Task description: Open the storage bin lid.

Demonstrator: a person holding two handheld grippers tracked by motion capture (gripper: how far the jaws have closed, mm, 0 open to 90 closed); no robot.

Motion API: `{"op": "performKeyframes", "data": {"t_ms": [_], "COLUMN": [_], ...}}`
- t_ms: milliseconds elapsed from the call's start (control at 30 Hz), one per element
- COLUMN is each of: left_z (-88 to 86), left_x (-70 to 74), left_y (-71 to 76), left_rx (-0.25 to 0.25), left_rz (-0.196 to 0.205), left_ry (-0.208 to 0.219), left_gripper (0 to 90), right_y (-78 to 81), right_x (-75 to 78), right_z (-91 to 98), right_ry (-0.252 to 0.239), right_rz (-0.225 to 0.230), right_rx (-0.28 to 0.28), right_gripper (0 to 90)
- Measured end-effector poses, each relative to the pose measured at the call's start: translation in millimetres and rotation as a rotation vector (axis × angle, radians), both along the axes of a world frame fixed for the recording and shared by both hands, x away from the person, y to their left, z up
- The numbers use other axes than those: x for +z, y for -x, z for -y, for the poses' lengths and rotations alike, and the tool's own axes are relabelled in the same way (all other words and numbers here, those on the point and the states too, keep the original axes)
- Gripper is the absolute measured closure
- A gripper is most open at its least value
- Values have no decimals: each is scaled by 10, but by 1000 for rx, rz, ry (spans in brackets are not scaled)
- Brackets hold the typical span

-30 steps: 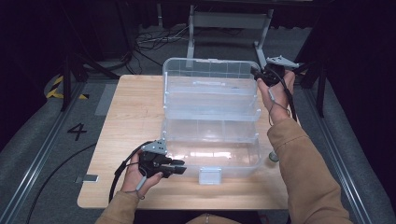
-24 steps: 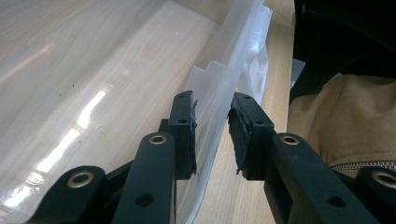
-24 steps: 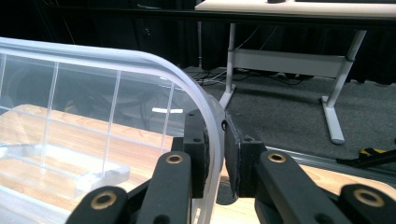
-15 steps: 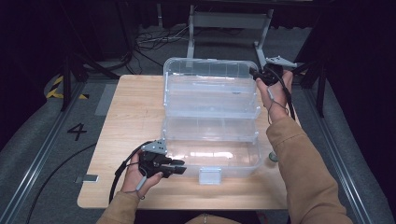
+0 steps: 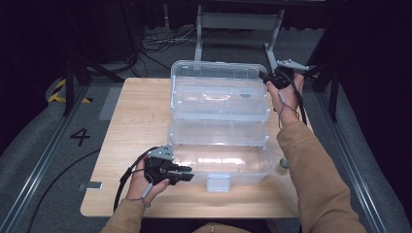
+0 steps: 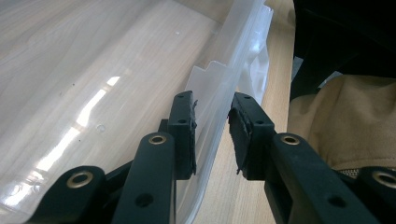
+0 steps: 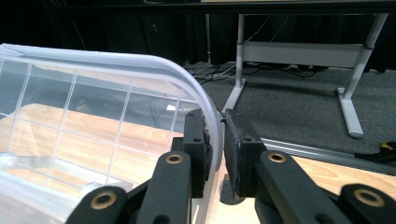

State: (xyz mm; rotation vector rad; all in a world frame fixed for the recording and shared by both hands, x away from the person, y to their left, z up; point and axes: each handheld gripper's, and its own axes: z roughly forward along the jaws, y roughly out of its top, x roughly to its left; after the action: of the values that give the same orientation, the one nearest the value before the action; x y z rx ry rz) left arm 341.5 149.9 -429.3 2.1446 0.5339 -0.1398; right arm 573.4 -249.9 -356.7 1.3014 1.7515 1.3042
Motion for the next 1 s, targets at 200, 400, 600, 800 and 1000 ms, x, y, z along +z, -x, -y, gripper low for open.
{"op": "performKeyframes", "data": {"t_ms": [200, 400, 600, 800, 1000], "left_z": [-2, -2, -1, -2, -1], "left_x": [0, 1, 1, 1, 3], "left_y": [-2, -4, -5, -5, -10], "left_rx": [-3, -4, -3, -4, -5], "left_rz": [0, -1, -2, -3, -5], "left_ry": [-1, -2, 0, 0, -2], "left_gripper": [714, 714, 714, 714, 714], "right_y": [-28, -66, -100, -131, -166], "right_x": [-33, -77, -116, -156, -194], "right_z": [2, 17, 20, 32, 25], "right_ry": [18, 13, 33, 27, 29], "right_rz": [3, -8, -9, -19, -33], "right_rx": [11, 20, 31, 35, 32], "right_gripper": [806, 808, 811, 813, 817]}}
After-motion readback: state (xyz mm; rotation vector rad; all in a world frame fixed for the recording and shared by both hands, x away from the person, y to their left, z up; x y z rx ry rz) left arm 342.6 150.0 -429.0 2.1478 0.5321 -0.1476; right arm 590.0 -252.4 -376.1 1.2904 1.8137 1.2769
